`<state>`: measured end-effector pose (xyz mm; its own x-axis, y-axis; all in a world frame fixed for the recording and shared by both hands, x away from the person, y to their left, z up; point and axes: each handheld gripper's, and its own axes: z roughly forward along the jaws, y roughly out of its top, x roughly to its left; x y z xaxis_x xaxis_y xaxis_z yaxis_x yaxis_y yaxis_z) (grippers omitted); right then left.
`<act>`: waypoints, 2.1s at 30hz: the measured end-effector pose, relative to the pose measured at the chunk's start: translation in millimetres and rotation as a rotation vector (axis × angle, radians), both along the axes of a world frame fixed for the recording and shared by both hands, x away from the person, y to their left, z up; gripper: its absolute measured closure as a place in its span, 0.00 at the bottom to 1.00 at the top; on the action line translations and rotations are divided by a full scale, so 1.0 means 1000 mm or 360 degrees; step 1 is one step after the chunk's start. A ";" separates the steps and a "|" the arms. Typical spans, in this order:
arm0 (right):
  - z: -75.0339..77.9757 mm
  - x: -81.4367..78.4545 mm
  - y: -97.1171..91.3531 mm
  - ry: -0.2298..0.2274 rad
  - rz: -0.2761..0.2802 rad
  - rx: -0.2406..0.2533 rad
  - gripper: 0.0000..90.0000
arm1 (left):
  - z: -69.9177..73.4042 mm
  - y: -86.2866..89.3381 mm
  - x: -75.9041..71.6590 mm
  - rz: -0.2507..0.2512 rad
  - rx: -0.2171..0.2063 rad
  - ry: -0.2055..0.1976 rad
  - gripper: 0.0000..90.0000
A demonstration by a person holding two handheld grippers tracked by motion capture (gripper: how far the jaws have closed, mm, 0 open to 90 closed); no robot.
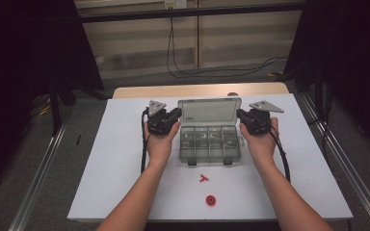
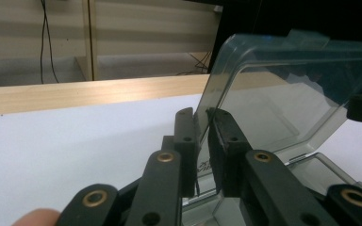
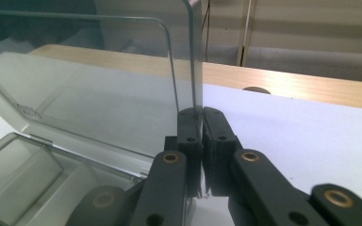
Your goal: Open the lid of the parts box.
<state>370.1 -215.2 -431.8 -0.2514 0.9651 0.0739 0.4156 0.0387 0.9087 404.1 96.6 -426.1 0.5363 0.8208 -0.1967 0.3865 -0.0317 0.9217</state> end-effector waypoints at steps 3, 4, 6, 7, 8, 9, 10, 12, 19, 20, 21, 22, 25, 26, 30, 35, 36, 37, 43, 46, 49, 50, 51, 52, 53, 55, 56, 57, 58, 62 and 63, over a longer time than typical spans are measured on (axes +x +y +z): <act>0.000 0.002 0.001 0.0010 -0.0013 0.0021 0.97 | -0.005 -0.002 0.003 0.0019 0.0020 0.0020 0.91; 0.000 0.002 0.001 0.0018 -0.0014 0.0028 0.97 | -0.006 -0.002 0.004 0.0027 0.0034 0.0024 0.91; 0.001 0.004 0.000 0.0023 -0.0008 0.0035 0.97 | -0.009 -0.004 0.004 0.0027 0.0064 -0.0004 0.93; 0.001 0.005 -0.001 0.0028 -0.0006 0.0036 0.97 | -0.009 -0.005 0.004 0.0040 0.0097 -0.0007 0.93; 0.001 0.005 -0.001 0.0032 -0.0005 0.0030 0.97 | -0.009 -0.005 0.004 0.0040 0.0097 -0.0007 0.93; 0.001 0.006 -0.001 0.0037 -0.0005 0.0027 0.97 | -0.012 -0.007 0.006 0.0056 0.0096 0.0010 0.93; 0.001 0.006 -0.001 0.0037 -0.0005 0.0027 0.97 | -0.012 -0.007 0.006 0.0056 0.0096 0.0010 0.93; 0.002 0.009 -0.001 0.0051 -0.0003 0.0022 0.97 | -0.016 -0.008 0.009 0.0075 0.0114 0.0042 0.94; 0.002 0.016 -0.003 0.0076 -0.0008 0.0055 0.97 | -0.025 -0.009 0.015 0.0085 0.0114 0.0124 0.95; 0.002 0.018 -0.003 0.0086 0.0002 0.0061 0.97 | -0.026 -0.008 0.016 0.0079 0.0100 0.0142 0.95; 0.003 0.019 -0.004 0.0096 0.0014 0.0074 0.97 | -0.026 -0.007 0.017 0.0074 0.0089 0.0146 0.95; 0.002 0.021 -0.005 0.0097 0.0019 0.0074 0.97 | -0.026 -0.008 0.018 0.0083 0.0098 0.0148 0.95; 0.002 0.023 -0.005 0.0098 0.0018 0.0063 0.97 | -0.025 -0.010 0.019 0.0097 0.0128 0.0151 0.96; 0.001 0.026 -0.005 0.0100 0.0014 0.0064 0.96 | -0.025 -0.011 0.020 0.0105 0.0129 0.0153 0.97; -0.007 0.031 -0.003 0.0163 0.0003 0.0073 0.93 | -0.025 -0.013 0.021 0.0112 0.0165 0.0153 0.98; -0.018 0.033 -0.004 0.0194 -0.0031 0.0112 0.96 | -0.024 -0.013 0.024 0.0111 0.0160 0.0176 0.98; -0.019 0.033 -0.004 0.0198 -0.0026 0.0117 0.96 | -0.025 -0.012 0.025 0.0101 0.0152 0.0184 0.98; -0.019 0.034 -0.004 0.0200 -0.0026 0.0118 0.96 | -0.025 -0.012 0.027 0.0110 0.0140 0.0199 0.98; -0.022 0.038 -0.006 0.0214 -0.0018 0.0140 0.97 | -0.023 -0.011 0.033 0.0094 0.0119 0.0263 0.98; -0.022 0.039 -0.007 0.0222 -0.0023 0.0151 0.97 | -0.021 -0.009 0.039 0.0067 0.0128 0.0324 0.98; -0.023 0.042 -0.008 0.0253 -0.0025 0.0172 0.97 | -0.022 -0.010 0.044 0.0077 0.0113 0.0365 0.98; -0.023 0.042 -0.008 0.0253 -0.0025 0.0172 0.97 | -0.022 -0.010 0.044 0.0077 0.0113 0.0365 0.98; -0.023 0.044 -0.009 0.0270 -0.0023 0.0184 0.97 | -0.022 -0.010 0.046 0.0070 0.0120 0.0380 0.98; -0.023 0.045 -0.009 0.0276 -0.0024 0.0188 0.97 | -0.022 -0.009 0.046 0.0067 0.0118 0.0392 0.98; -0.022 0.045 -0.009 0.0283 -0.0014 0.0190 0.97 | -0.022 -0.009 0.047 0.0072 0.0110 0.0399 0.98; -0.022 0.047 -0.010 0.0300 -0.0013 0.0200 0.97 | -0.021 -0.008 0.050 0.0057 0.0114 0.0431 0.98; -0.022 0.048 -0.010 0.0306 -0.0015 0.0204 0.97 | -0.021 -0.008 0.051 0.0048 0.0111 0.0449 0.99; -0.022 0.048 -0.010 0.0313 -0.0021 0.0211 0.97 | -0.021 -0.008 0.053 0.0053 0.0096 0.0467 0.99; -0.023 0.049 -0.010 0.0314 -0.0020 0.0203 0.97 | -0.021 -0.008 0.053 0.0053 0.0096 0.0467 0.99; -0.022 0.052 -0.010 0.0355 -0.0024 0.0218 0.97 | -0.020 -0.006 0.059 0.0029 0.0099 0.0534 0.98; -0.022 0.053 -0.010 0.0364 -0.0028 0.0216 0.97 | -0.021 -0.007 0.060 0.0043 0.0082 0.0544 0.98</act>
